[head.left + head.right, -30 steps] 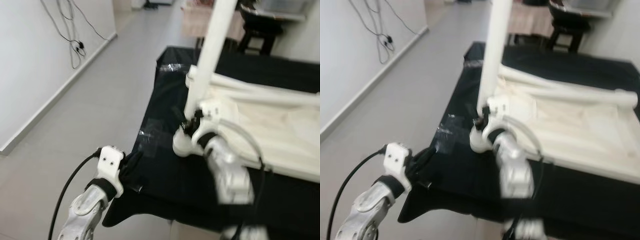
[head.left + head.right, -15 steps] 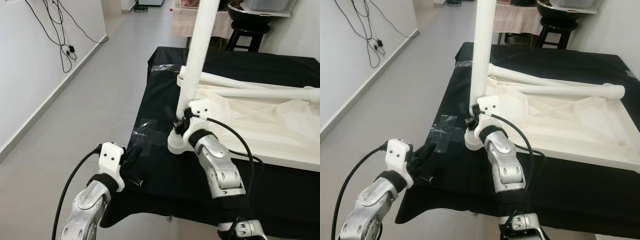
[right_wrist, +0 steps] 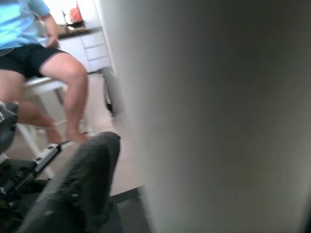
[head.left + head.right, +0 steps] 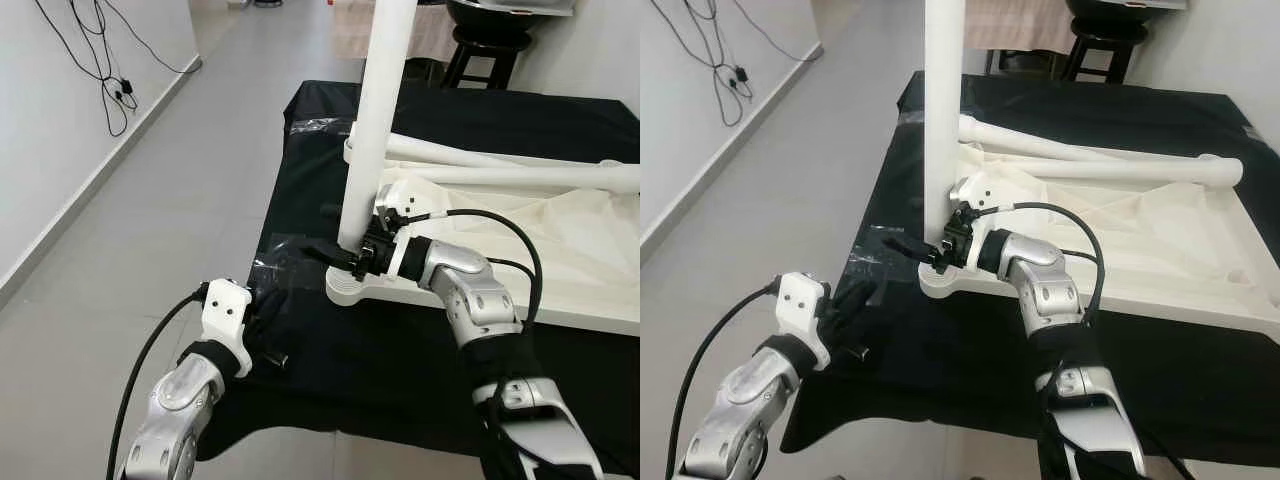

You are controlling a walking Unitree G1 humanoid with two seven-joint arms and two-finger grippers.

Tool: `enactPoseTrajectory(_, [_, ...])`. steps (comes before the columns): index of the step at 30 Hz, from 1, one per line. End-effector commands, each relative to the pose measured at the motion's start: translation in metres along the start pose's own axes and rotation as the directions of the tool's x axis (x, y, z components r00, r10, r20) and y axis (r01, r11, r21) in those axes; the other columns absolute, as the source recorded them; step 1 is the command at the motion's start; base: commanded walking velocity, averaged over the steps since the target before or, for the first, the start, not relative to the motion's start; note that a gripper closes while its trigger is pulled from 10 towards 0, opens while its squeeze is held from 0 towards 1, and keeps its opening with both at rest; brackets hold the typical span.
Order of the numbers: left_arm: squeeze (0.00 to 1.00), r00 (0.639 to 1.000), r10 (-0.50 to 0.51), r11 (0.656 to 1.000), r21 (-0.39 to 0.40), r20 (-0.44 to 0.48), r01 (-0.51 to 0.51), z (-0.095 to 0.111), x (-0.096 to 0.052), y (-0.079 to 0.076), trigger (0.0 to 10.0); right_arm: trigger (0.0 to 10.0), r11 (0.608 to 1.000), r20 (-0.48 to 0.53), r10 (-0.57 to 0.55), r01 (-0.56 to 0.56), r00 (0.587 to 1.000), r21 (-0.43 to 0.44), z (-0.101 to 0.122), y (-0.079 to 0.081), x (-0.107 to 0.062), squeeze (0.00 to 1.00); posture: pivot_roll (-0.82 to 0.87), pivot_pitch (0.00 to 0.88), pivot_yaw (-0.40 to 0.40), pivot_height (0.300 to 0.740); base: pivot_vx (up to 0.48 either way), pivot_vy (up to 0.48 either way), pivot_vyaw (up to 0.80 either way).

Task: Building children table

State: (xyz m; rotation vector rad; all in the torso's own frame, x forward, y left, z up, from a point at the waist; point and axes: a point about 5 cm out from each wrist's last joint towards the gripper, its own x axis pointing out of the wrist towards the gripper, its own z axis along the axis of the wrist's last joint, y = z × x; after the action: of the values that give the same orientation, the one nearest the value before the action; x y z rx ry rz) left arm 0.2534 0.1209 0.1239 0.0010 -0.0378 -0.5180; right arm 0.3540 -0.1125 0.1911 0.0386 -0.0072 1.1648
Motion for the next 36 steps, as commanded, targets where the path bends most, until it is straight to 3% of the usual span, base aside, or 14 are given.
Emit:
enactPoseTrajectory(1, [0.0, 1.0, 0.001, 1.0, 0.012, -0.02, 0.0, -0.005, -0.002, -0.001, 10.0, 0.0, 0.997, 0.004, 0.069, -0.069, 0.998, 0.02, 0.0, 0.004, 0.007, 0.0, 0.1, 0.075, -0.063, 0.74, 0.0, 0.0, 0.0])
enactPoseTrajectory(11, [0.0, 1.0, 0.001, 1.0, 0.014, -0.018, -0.001, -0.004, -0.003, -0.002, 10.0, 0.0, 0.999, 0.018, 0.051, -0.052, 0.999, 0.015, 0.002, -0.01, -0.004, 0.0, 0.09, 0.086, -0.06, 0.74, 0.0, 0.0, 0.0])
enactPoseTrajectory(14, [0.0, 1.0, -0.001, 1.0, 0.01, -0.016, 0.001, -0.004, -0.003, -0.002, 10.0, 0.0, 0.994, -0.007, -0.095, 0.095, 0.995, -0.053, -0.003, -0.014, -0.017, 0.0, 0.08, 0.098, -0.06, 0.74, 0.0, 0.0, 0.0])
enactPoseTrajectory(18, [0.0, 1.0, -0.002, 1.0, 0.009, -0.015, 0.002, -0.003, -0.004, -0.001, 10.0, 0.0, 0.955, -0.025, -0.294, 0.293, 0.955, -0.037, -0.012, -0.012, -0.021, 0.0, 0.08, 0.101, -0.061, 0.74, 0.0, 0.0, 0.0])
enactPoseTrajectory(19, [0.0, 1.0, -0.002, 1.0, 0.009, -0.015, 0.002, -0.003, -0.005, 0.001, 10.0, 0.0, 0.872, -0.036, -0.489, 0.488, 0.872, -0.023, -0.022, -0.009, -0.021, 0.0, 0.07, 0.105, -0.055, 0.74, 0.0, 0.0, 0.0])
enactPoseTrajectory(20, [0.0, 1.0, -0.002, 1.0, 0.009, -0.015, 0.002, -0.002, -0.005, 0.002, 10.0, 0.0, 0.744, -0.083, -0.665, 0.668, 0.742, 0.013, -0.041, 0.006, -0.022, 0.0, 0.07, 0.117, -0.045, 0.74, 0.0, 0.0, 0.0])
enactPoseTrajectory(21, [0.0, 1.0, -0.002, 1.0, 0.009, -0.015, 0.002, -0.002, -0.005, 0.002, 10.0, 0.0, 0.744, -0.083, -0.665, 0.668, 0.742, 0.013, -0.041, 0.006, -0.022, 0.0, 0.07, 0.117, -0.045, 0.74, 0.0, 0.0, 0.0])
enactPoseTrajectory(22, [0.0, 1.0, -0.005, 1.0, 0.013, -0.018, 0.005, -0.002, -0.004, 0.003, 10.0, 0.0, 0.617, -0.116, -0.783, 0.787, 0.611, -0.021, -0.059, 0.033, -0.016, 0.0, 0.07, 0.104, -0.037, 0.74, 0.0, 0.0, 0.0])
enactPoseTrajectory(24, [0.0, 1.0, -0.007, 1.0, 0.016, -0.02, 0.007, -0.003, -0.004, 0.003, 10.0, 0.0, 0.637, -0.114, -0.769, 0.768, 0.629, -0.065, -0.061, 0.04, -0.01, 0.0, 0.07, 0.104, -0.037, 0.74, 0.0, 0.0, 0.0])
enactPoseTrajectory(28, [0.0, 1.0, -0.008, 1.0, 0.014, -0.024, 0.008, -0.004, -0.003, 0.003, 10.0, 0.0, 0.637, -0.09, -0.769, 0.77, 0.633, -0.032, -0.056, 0.022, 0.001, 0.0, 0.08, 0.094, -0.058, 0.74, 0.0, 0.0, 0.0])
enactPoseTrajectory(33, [0.0, 1.0, 0.013, 1.0, 0.018, -0.02, -0.012, -0.005, -0.004, 0.003, 10.0, 0.0, 0.668, -0.108, -0.741, 0.744, 0.663, -0.016, -0.055, 0.023, 0.018, 0.0, 0.1, 0.086, -0.059, 0.74, 0.0, 0.0, 0.0])
enactPoseTrajectory(34, [0.0, 1.0, 0.022, 1.0, 0.021, -0.018, -0.022, -0.005, -0.004, 0.003, 10.0, 4.8, 0.683, -0.114, -0.726, 0.73, 0.678, -0.011, -0.054, 0.025, 0.022, 0.0, 0.1, 0.082, -0.061, 0.74, 0.0, 0.0, 0.0])
enactPoseTrajectory(35, [0.0, 1.0, 0.022, 1.0, 0.021, -0.018, -0.022, -0.005, -0.004, 0.003, 10.0, 4.8, 0.683, -0.114, -0.726, 0.73, 0.678, -0.011, -0.054, 0.025, 0.022, 0.0, 0.1, 0.082, -0.061, 0.74, 0.0, 0.0, 0.0])
enactPoseTrajectory(36, [0.0, 0.999, 0.027, 0.999, 0.023, -0.018, -0.027, -0.005, -0.004, 0.003, 10.0, 10.0, 0.688, -0.113, -0.72, 0.725, 0.684, 0.004, -0.052, 0.028, 0.024, 1.0, 0.1, 0.081, -0.062, 0.74, 0.0, 0.0, 0.0])
